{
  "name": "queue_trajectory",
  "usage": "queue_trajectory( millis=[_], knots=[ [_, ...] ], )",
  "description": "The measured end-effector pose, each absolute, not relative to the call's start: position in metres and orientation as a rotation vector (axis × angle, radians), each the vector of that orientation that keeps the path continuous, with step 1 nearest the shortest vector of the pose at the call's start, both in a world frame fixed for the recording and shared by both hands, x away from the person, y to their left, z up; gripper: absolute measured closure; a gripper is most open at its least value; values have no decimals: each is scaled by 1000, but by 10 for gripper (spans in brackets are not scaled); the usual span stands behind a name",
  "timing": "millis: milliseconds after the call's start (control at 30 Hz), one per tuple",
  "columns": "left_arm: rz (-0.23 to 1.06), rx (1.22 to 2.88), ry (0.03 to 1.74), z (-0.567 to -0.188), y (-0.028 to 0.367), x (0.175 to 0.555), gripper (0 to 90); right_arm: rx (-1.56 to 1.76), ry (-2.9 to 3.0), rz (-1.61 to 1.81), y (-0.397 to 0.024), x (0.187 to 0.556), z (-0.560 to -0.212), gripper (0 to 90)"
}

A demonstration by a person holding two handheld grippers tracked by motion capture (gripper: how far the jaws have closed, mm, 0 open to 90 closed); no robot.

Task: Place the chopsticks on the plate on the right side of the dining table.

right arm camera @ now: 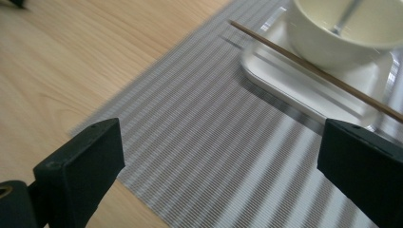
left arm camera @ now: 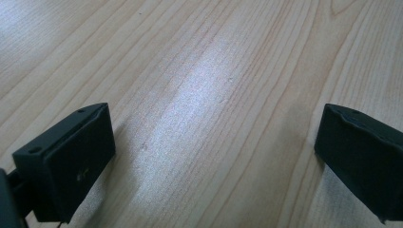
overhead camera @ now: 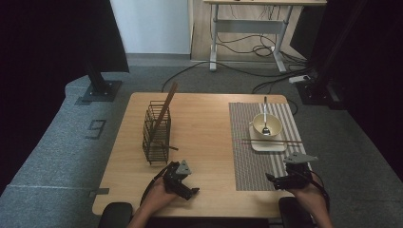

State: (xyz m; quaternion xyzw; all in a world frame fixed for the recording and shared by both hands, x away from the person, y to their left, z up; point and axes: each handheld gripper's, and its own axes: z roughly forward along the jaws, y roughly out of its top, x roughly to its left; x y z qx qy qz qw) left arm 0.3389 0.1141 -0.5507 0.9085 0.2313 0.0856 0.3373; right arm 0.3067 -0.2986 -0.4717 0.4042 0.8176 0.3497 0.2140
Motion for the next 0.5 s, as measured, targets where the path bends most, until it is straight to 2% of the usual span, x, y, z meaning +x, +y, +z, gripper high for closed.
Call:
queue_trajectory(
  millis=[500],
  knots=[
    [222,2366,606,-551,114,339,0,954,2434,1043,-247,323,-447,1]
  ],
)
